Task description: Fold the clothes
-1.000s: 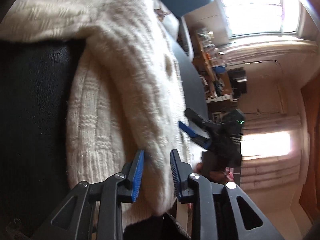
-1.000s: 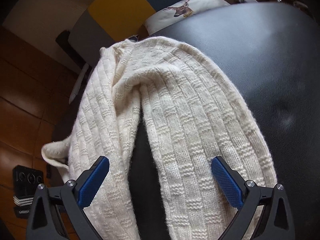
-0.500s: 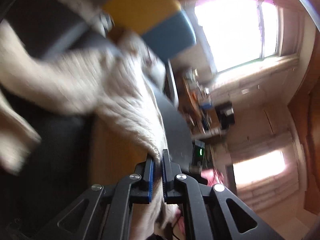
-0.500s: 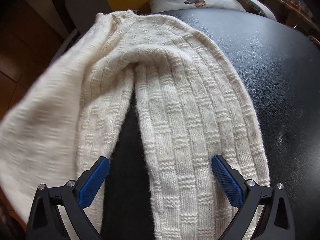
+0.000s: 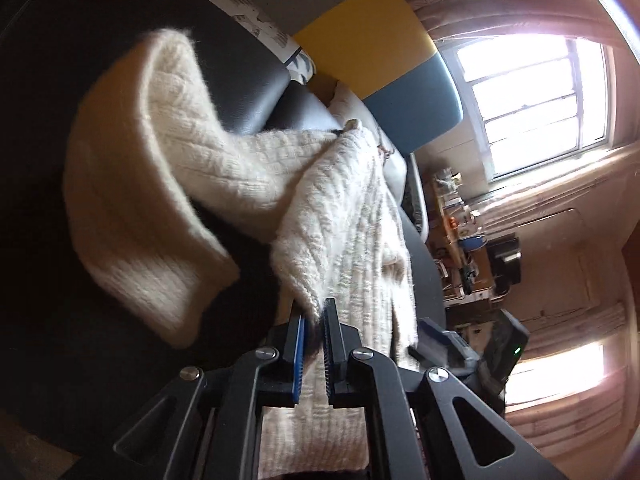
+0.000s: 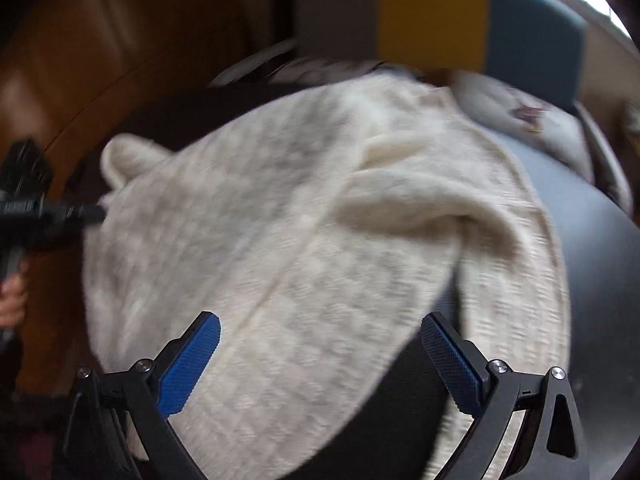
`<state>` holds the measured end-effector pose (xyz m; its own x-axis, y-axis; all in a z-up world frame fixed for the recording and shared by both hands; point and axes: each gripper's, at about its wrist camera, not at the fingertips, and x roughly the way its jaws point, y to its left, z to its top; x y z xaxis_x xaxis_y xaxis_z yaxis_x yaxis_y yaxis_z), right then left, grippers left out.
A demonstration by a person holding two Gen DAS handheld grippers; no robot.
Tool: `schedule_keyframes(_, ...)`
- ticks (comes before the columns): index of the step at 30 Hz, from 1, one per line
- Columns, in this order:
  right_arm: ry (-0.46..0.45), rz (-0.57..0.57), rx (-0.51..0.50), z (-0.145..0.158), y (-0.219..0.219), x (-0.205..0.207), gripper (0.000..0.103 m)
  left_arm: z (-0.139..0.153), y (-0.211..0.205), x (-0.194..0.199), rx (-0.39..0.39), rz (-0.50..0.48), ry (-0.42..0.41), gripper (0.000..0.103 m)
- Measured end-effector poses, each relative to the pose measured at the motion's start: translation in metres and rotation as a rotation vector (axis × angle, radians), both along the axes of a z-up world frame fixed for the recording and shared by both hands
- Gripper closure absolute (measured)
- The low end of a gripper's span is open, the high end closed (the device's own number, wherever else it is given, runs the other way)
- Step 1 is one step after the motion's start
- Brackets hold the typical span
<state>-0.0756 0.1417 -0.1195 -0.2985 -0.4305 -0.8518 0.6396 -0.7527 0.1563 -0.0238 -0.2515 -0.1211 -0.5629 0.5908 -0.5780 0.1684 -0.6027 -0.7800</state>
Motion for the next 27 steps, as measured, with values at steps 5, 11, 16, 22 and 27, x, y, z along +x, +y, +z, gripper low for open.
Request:
schedule_keyframes(5,-0.154,0.067,0.071,-0.046,-0.009,-0.003,0.003,0.007,0.005,-0.015,0.002,0.024,0.003,0.098)
schedule_keyframes(11,-0.162,0.082,0.127,-0.055,0.012,0.002,0.002,0.0,0.018,-0.016,-0.073,-0.012,-0.041,0.098)
schedule_keyframes(16,-0.144,0.079,0.214,-0.063,0.033,0.013,0.0,-0.008,0.029,-0.019,-0.111,-0.028,-0.077,0.098)
schedule_keyframes(22,-0.158,-0.022,0.261,-0.064,0.077,0.016,0.0,-0.003,0.033,-0.015,-0.148,-0.039,-0.076,0.097)
schedule_keyframes(27,-0.149,-0.101,0.144,-0.041,0.094,0.038,0.0,0.014,0.039,-0.008,-0.134,-0.053,-0.013,0.092)
